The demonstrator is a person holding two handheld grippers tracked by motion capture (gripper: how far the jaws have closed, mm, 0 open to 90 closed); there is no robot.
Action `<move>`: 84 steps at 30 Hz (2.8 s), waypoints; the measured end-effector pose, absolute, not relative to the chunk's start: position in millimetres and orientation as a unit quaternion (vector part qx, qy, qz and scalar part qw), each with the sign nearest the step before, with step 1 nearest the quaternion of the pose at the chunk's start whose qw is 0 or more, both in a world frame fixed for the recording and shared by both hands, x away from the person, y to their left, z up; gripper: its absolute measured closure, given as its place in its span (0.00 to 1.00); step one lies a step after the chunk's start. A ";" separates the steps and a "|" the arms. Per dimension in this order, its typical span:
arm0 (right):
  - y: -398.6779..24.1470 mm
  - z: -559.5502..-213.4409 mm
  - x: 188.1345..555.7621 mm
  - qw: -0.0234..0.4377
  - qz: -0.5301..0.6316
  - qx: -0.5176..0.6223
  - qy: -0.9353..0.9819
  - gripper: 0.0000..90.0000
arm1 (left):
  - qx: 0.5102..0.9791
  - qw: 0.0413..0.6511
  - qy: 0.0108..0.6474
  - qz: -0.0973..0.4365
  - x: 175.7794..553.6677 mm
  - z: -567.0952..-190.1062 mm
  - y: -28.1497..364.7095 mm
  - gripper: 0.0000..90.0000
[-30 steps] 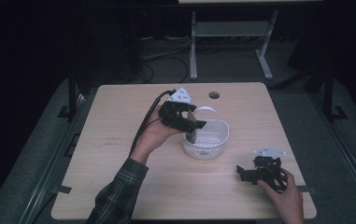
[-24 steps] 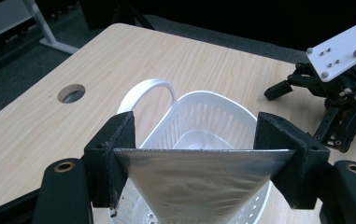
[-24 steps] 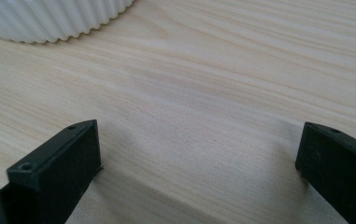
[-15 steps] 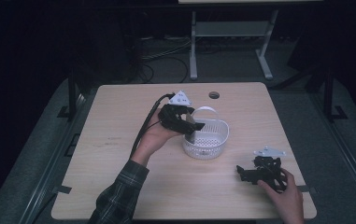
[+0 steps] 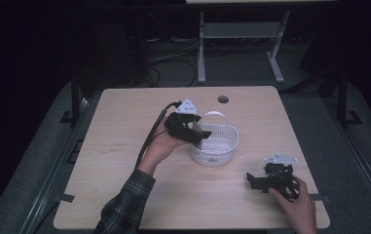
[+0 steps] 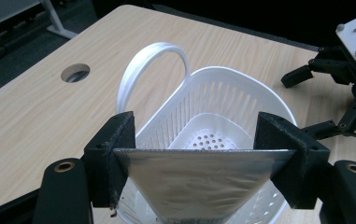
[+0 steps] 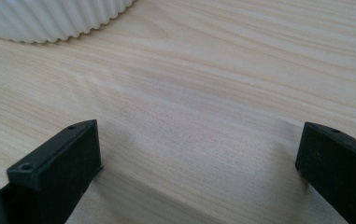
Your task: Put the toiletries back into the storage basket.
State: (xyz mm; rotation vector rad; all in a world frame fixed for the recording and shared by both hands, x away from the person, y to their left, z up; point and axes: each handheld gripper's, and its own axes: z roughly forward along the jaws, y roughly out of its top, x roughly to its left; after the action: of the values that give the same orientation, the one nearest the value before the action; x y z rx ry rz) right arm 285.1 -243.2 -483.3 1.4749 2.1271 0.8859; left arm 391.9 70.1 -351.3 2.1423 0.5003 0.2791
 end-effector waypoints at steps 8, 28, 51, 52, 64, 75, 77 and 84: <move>-243.2 -483.4 285.1 0.202 0.317 0.528 0.761 0.00 | 0.865 0.443 0.205 0.115 392.4 -358.3 69.7 0.33; -243.3 -483.4 285.2 0.202 0.317 0.527 0.762 0.00 | 0.876 0.425 0.201 0.105 393.9 -371.4 64.2 0.33; -243.1 -483.4 285.1 0.201 0.318 0.528 0.761 0.00 | 0.881 0.415 0.199 0.110 395.4 -373.7 64.3 0.24; -243.1 -483.4 285.1 0.201 0.318 0.528 0.761 0.00 | 0.881 0.414 0.200 0.109 395.8 -373.6 64.5 0.22; -243.3 -483.5 285.3 0.203 0.317 0.527 0.762 0.00 | 0.874 0.431 0.205 0.098 394.1 -363.9 76.6 0.14; -243.2 -483.4 285.1 0.201 0.317 0.528 0.761 0.00 | 0.869 0.436 0.210 0.108 386.6 -352.1 103.6 0.14; -243.2 -483.4 285.1 0.202 0.317 0.528 0.762 0.00 | 0.867 0.438 0.210 0.112 383.4 -351.5 109.0 0.14; -243.2 -483.3 285.1 0.201 0.317 0.528 0.761 0.00 | 0.863 0.442 0.215 0.118 373.4 -354.7 128.2 0.15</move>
State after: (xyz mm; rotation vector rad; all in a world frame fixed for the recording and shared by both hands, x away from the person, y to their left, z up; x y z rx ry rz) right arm 285.1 -243.2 -483.3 1.4751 2.1270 0.8863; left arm 373.4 128.2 -354.7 2.1419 0.5328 0.2939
